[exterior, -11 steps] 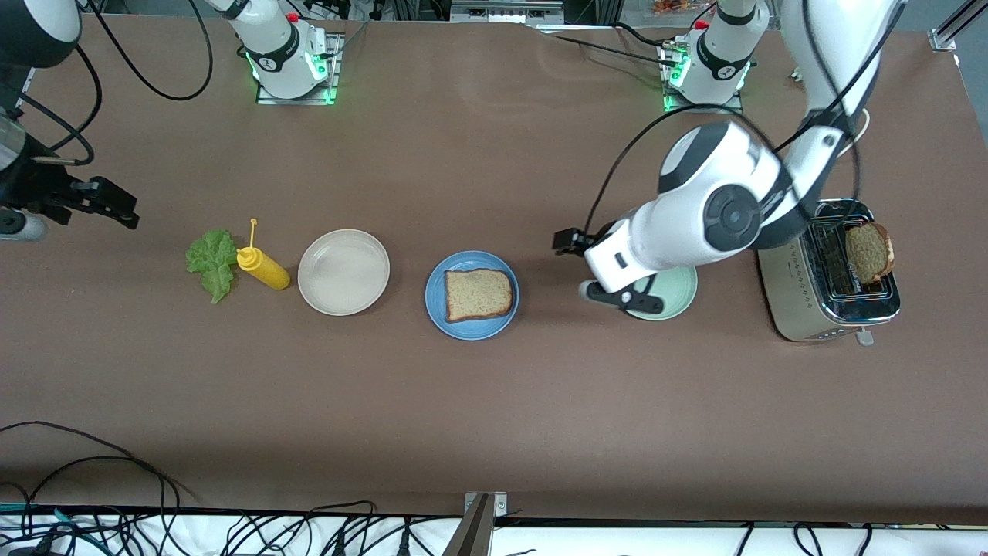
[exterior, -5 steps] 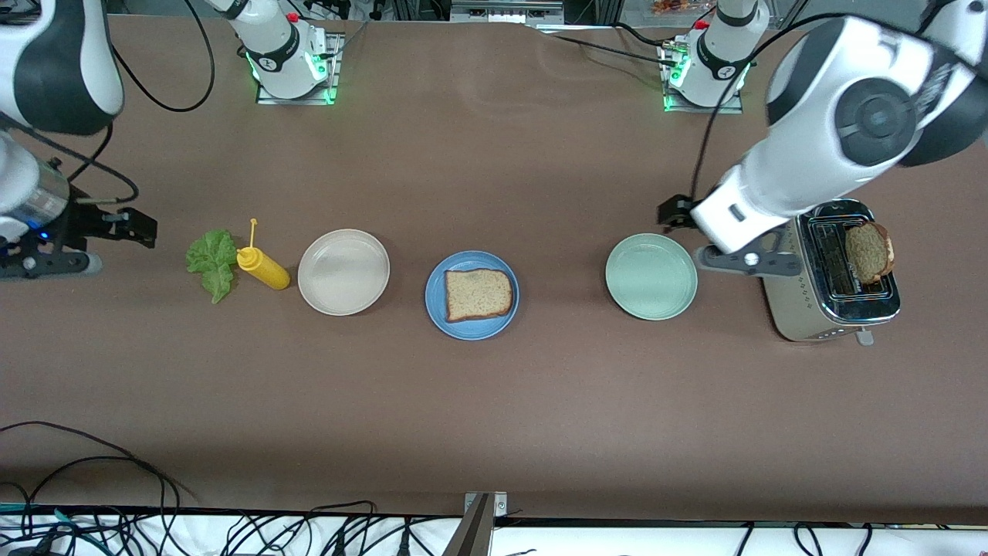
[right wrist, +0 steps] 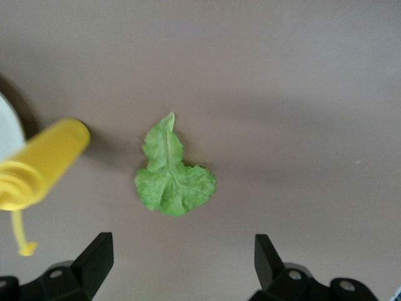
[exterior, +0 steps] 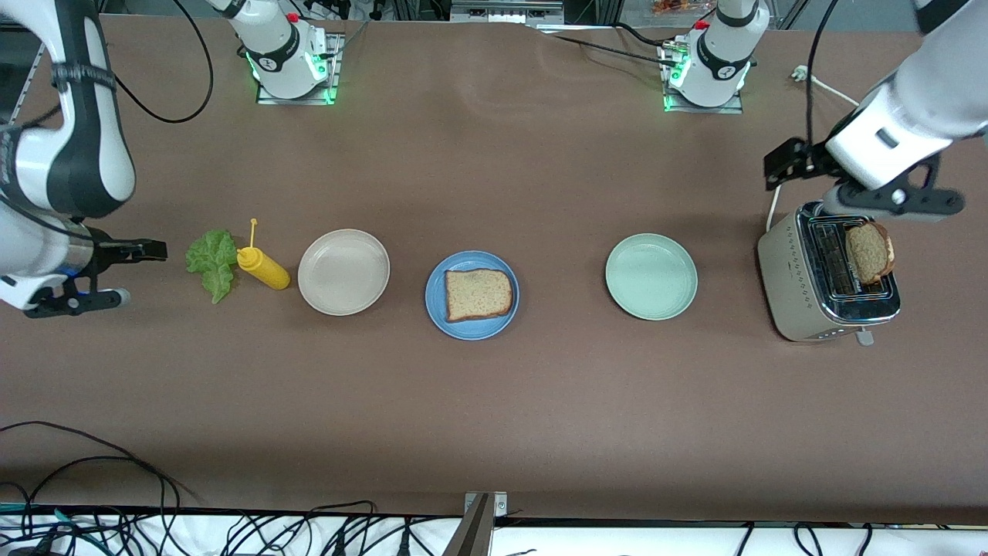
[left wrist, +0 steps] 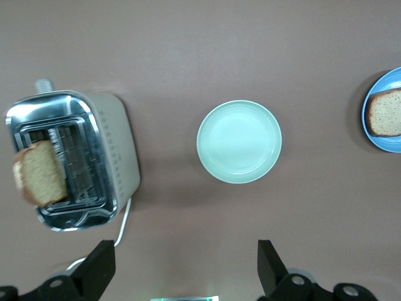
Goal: Make sandwich in blue plate with both arms
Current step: 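Withdraw the left gripper while the right gripper reaches the lettuce leaf, then grasp the green lettuce leaf with the right gripper and lift it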
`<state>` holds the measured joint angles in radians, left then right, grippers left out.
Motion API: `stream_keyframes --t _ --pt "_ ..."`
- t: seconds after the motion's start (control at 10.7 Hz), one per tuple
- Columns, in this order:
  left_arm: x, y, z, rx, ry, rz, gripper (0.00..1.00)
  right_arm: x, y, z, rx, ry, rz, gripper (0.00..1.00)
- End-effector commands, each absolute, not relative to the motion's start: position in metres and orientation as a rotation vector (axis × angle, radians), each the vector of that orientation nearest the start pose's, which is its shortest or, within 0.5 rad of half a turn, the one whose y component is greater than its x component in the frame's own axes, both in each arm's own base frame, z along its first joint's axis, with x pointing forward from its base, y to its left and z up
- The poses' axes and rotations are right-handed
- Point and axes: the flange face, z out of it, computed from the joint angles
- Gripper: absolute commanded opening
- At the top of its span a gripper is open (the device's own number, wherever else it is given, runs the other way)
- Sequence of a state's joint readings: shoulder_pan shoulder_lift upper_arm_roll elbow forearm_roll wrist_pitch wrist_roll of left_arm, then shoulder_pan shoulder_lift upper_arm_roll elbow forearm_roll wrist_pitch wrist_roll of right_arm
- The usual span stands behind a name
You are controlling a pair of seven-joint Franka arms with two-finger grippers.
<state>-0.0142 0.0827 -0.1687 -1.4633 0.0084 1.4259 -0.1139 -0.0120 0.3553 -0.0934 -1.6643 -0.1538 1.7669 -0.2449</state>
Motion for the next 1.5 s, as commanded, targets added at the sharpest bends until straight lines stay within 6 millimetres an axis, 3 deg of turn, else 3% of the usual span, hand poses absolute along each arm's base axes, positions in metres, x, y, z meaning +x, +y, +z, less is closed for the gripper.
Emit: stream_keyframes --t 0.0,0.19,0.28,0.37,0.66,0.84,0.94,1.03,1.12,1.31,1.41 --pt "0.516 -0.07 0.656 -3.105 0.15 0.14 1.0 0.624 -0.09 0.294 -3.172 -0.495 0.496 1.0" --pt "0.497 -0.059 0.658 -3.106 0.177 0.144 1.0 0.618 -0.097 0.25 -3.133 -0.536 0.554 1.0" --pt "0.498 -0.059 0.658 -3.105 0.179 0.139 1.0 0.611 -0.105 0.23 -3.098 -0.481 0.592 0.94" --pt "0.499 -0.059 0.658 -3.104 0.179 0.134 1.0 0.609 -0.104 0.217 -3.069 -0.449 0.605 0.94" --pt "0.508 -0.044 0.654 -3.111 0.161 0.143 1.0 0.606 -0.102 0.186 -3.041 -0.433 0.632 0.78" --pt "0.514 -0.045 0.65 -3.112 0.169 0.15 1.0 0.603 -0.101 0.171 -3.025 -0.434 0.665 0.46" --pt "0.516 -0.046 0.652 -3.117 0.17 0.136 1.0 0.601 -0.101 0.162 -3.014 -0.444 0.687 0.23" --pt "0.524 -0.044 0.648 -3.138 0.163 0.128 1.0 0.6 -0.101 0.16 -3.005 -0.453 0.696 0.01" --pt "0.532 -0.043 0.641 -3.133 0.162 0.144 1.0 0.601 -0.102 0.162 -3.007 -0.455 0.696 0.0" --pt "0.535 -0.041 0.651 -3.141 0.156 0.111 1.0 0.606 -0.101 0.175 -2.991 -0.453 0.736 0.0" --pt "0.535 -0.027 0.651 -3.15 0.114 0.112 1.0 0.619 -0.099 0.206 -2.969 -0.466 0.791 0.0"
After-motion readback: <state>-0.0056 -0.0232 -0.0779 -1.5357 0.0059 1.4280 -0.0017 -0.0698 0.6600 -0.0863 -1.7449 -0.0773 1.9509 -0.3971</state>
